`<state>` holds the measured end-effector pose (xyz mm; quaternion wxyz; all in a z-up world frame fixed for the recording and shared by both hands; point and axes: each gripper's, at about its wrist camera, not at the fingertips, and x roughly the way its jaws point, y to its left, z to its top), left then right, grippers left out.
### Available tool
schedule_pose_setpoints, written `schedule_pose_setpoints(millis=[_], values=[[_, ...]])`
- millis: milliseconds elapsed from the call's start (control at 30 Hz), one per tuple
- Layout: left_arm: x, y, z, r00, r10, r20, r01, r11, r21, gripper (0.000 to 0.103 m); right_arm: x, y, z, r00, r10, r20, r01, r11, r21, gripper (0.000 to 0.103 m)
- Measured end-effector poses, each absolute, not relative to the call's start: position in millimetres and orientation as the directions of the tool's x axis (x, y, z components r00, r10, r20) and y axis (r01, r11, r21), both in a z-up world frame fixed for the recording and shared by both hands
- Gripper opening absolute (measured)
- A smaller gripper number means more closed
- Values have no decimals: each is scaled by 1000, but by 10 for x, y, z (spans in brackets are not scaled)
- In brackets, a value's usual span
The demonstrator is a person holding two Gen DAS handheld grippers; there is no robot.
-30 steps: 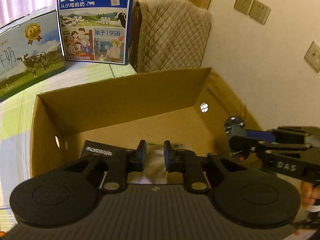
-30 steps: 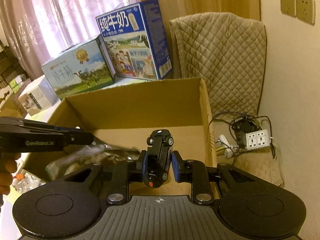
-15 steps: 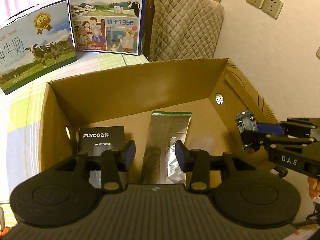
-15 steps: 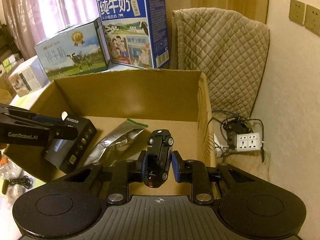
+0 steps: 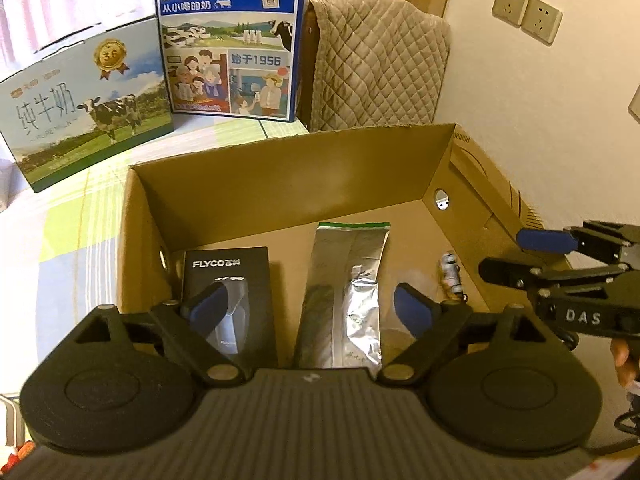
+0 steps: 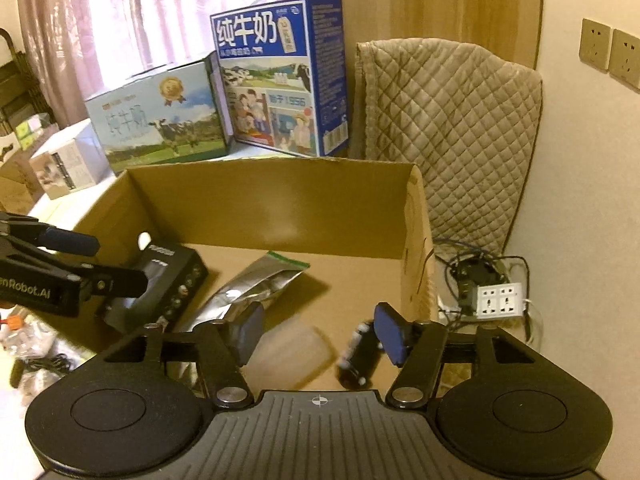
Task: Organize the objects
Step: 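Release the foil bag with the left tool while the right tool drops the toy car into the box, then pull both tools back from the cardboard box toward the remaining items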
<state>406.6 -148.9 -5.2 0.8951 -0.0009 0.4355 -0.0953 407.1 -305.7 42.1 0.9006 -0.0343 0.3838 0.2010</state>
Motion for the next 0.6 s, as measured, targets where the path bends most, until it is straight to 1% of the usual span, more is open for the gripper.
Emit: schedule_pose_setpoints(millis=[67, 133, 233, 600], values=[[4028, -1471, -29, 606, -163, -779, 158, 984, -83, 92, 4021, -3064, 432, 619, 350, -703, -393, 913, 109, 61], [3986, -1452, 3, 613, -155, -775, 148, 986, -80, 93, 3972, -3064, 448, 616, 364, -699, -397, 909, 123, 63], [3918, -1419, 53, 625, -132, -769, 124, 990, -69, 98, 3910, -3059, 477, 615, 381, -690, -404, 904, 140, 65], [3546, -1221, 264, 666, -74, -743, 43, 997, -61, 99, 3698, -2996, 553, 622, 407, -669, -410, 897, 164, 68]])
